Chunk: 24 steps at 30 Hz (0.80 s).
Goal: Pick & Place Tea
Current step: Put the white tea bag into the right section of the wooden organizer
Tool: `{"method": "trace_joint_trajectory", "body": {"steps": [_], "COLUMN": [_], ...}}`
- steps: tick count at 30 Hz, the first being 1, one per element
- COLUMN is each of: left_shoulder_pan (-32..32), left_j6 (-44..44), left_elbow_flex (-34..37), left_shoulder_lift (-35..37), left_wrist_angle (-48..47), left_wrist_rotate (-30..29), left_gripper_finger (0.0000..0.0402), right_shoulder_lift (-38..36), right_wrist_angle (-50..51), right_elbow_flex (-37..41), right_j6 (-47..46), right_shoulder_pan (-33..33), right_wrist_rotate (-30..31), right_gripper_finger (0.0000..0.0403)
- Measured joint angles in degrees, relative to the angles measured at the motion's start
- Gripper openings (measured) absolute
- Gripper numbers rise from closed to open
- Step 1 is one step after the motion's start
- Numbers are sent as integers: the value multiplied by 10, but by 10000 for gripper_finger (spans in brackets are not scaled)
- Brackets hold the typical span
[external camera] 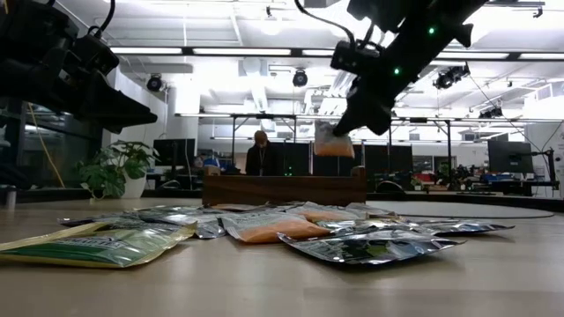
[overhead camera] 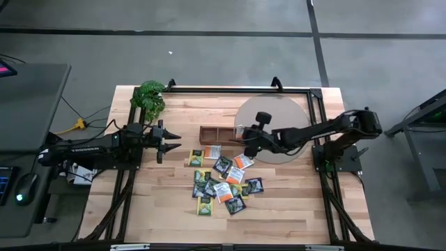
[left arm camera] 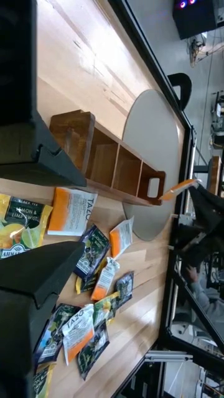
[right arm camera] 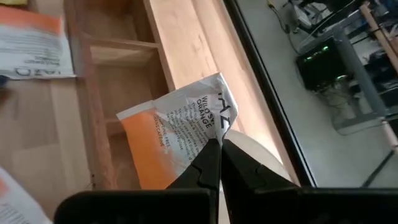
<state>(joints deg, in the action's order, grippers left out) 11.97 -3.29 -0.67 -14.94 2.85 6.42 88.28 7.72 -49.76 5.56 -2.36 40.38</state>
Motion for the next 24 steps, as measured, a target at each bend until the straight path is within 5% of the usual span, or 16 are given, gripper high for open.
{"method": "trace_joint_trajectory", "body": {"steps": [10,24], "left_shoulder_pan": [0,0], "left_j6": [0,0], "left_elbow_flex": [0,0], "left_shoulder_lift": [0,0], "left_wrist_angle": [0,0], "left_wrist_rotate": [0,0], "left_gripper_finger": [150,150], "right_shoulder_lift": [62,114], "right_wrist_angle": [-37,-72], "right_elbow_flex": [0,-1], "right_j6": [35,35], "right_shoulder_pan": [-26,-37], "right_wrist_rotate": [113,149], "right_gripper_finger": [1,0]}}
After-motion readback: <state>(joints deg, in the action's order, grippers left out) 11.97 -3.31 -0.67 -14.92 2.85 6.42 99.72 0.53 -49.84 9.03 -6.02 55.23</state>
